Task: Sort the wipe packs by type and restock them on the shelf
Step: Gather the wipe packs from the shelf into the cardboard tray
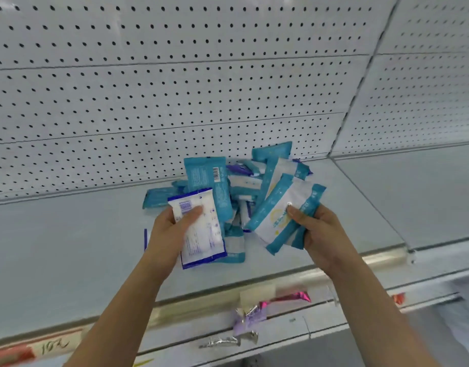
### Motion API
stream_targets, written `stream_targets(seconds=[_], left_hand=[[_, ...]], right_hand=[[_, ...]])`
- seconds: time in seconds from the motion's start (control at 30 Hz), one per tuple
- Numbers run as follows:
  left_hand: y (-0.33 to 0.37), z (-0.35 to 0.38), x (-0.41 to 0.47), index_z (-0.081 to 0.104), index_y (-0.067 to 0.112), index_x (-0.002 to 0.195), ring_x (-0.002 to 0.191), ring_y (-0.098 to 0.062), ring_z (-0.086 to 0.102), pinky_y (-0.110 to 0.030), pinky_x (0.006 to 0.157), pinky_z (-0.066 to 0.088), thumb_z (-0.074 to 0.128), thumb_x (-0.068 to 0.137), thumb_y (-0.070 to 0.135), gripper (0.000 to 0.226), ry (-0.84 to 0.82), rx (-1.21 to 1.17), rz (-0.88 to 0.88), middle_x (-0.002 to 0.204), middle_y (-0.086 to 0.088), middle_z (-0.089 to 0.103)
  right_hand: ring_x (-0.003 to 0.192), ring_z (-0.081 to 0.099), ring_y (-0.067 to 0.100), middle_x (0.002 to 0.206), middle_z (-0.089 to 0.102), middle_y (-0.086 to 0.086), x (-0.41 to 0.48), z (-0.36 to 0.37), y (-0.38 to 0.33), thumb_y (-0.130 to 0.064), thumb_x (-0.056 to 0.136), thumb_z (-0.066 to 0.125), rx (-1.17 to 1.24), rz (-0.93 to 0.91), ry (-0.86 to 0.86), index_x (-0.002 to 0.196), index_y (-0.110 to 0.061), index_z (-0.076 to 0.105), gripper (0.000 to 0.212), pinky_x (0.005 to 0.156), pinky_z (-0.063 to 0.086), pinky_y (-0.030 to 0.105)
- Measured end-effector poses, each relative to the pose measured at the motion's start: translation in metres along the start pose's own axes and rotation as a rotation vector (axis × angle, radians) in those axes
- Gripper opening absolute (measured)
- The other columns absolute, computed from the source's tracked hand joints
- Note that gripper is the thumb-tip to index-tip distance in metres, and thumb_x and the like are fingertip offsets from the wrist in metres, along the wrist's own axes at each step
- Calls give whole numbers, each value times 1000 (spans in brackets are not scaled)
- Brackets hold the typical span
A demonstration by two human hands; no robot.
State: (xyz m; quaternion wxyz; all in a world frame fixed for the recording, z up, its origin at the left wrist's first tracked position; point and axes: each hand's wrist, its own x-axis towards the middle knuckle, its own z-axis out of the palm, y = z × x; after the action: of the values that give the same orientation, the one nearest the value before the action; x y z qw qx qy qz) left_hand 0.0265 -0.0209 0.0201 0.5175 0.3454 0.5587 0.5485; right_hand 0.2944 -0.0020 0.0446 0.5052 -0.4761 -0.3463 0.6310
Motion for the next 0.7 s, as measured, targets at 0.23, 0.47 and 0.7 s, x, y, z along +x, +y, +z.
stream_targets(seconds=[0.23,0.47,0.7], left_hand=[[-40,77,-54,68,10,108,98,-35,73,-58,87,56,72,90,20,21,-249,9,-111,104,-12,76],[-69,216,-127,69,16,105,88,-28,76,-49,81,59,71,91,27,18,-573,141,-135,97,-4,78],[-110,386,-233,69,14,103,91,-34,75,-58,84,58,71,91,20,13,-849,221,-145,101,-10,77]], right_hand=[[99,73,29,110,75,11,-111,-88,9,-9,85,65,18,-44,267,118,-7,62,33,69,61,36],[97,74,26,109,76,7,-232,-204,2,-6,92,62,60,-139,594,114,-13,63,23,77,62,43],[104,72,28,115,73,10,-354,-348,-8,-6,96,57,160,-212,816,122,-9,61,26,88,57,47]])
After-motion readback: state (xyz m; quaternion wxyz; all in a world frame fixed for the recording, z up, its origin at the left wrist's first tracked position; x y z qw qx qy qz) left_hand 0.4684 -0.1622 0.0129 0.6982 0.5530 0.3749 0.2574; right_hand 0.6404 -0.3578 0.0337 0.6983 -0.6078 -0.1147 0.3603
